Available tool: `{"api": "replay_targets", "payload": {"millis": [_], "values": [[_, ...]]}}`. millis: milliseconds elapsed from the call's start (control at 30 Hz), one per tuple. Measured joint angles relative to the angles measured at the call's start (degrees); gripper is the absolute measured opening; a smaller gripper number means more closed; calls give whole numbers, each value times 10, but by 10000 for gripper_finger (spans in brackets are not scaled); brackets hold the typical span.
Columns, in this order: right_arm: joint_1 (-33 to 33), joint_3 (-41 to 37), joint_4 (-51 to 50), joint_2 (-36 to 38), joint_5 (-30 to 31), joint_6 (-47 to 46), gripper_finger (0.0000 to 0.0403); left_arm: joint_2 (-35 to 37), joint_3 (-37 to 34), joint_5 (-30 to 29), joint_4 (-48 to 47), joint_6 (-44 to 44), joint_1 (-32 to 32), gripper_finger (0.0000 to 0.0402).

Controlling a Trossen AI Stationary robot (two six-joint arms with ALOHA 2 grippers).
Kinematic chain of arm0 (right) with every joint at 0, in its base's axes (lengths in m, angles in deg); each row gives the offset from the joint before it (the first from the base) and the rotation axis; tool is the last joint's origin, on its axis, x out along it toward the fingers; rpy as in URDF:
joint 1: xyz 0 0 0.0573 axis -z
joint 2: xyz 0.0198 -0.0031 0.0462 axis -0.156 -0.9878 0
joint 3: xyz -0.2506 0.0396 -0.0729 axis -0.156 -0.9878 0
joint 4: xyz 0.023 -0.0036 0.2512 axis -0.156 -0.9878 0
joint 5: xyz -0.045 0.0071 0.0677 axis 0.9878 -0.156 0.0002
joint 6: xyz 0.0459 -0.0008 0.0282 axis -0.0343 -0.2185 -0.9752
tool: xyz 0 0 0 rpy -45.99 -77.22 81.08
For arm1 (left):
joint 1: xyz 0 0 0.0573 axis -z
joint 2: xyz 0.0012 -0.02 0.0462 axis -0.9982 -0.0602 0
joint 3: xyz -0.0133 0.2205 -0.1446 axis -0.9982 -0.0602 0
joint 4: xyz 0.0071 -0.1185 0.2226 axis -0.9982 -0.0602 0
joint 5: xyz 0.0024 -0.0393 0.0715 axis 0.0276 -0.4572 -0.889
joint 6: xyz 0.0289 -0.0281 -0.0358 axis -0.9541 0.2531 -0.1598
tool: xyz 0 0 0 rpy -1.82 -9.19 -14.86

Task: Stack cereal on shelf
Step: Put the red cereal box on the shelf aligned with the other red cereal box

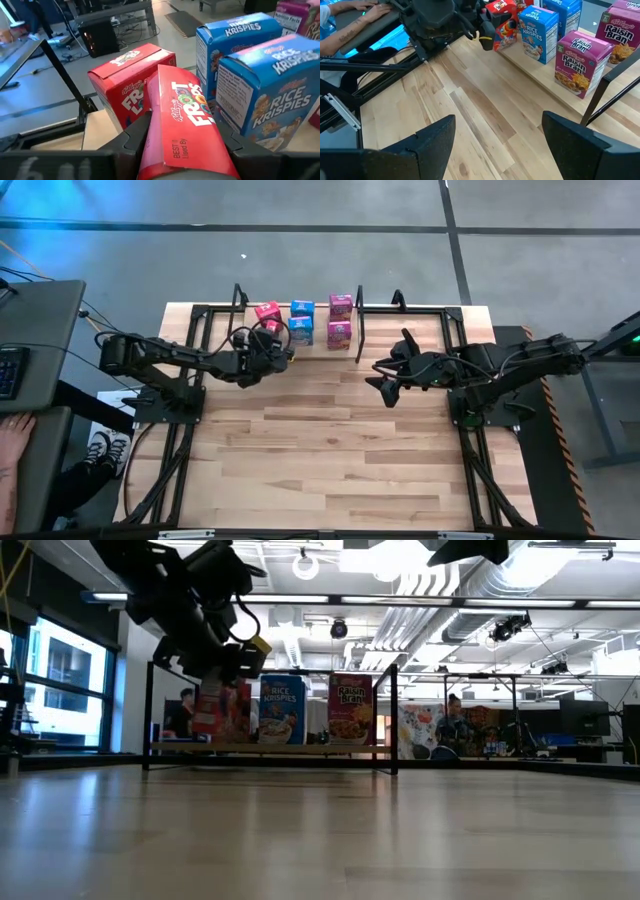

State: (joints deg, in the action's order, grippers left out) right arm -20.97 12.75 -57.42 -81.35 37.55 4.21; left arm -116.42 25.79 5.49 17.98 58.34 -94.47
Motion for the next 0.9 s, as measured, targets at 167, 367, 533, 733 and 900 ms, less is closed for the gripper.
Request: {"api": "replay_targets", "payload": {"millis": [167,367,533,733,900], "values": [[0,0,0,0,0,0,291,0,0,16,2,-15,-9,119],[0,0,0,0,0,-2,291,0,0,39,16,-16,-23,151],[0,0,0,0,0,-2,291,0,0,41,27,-16,-26,186],[0,0,0,0,2,-2,291,4,0,42,28,-51,-26,212],[0,0,0,0,3,-2,291,26,-1,42,29,-66,-27,216]]}}
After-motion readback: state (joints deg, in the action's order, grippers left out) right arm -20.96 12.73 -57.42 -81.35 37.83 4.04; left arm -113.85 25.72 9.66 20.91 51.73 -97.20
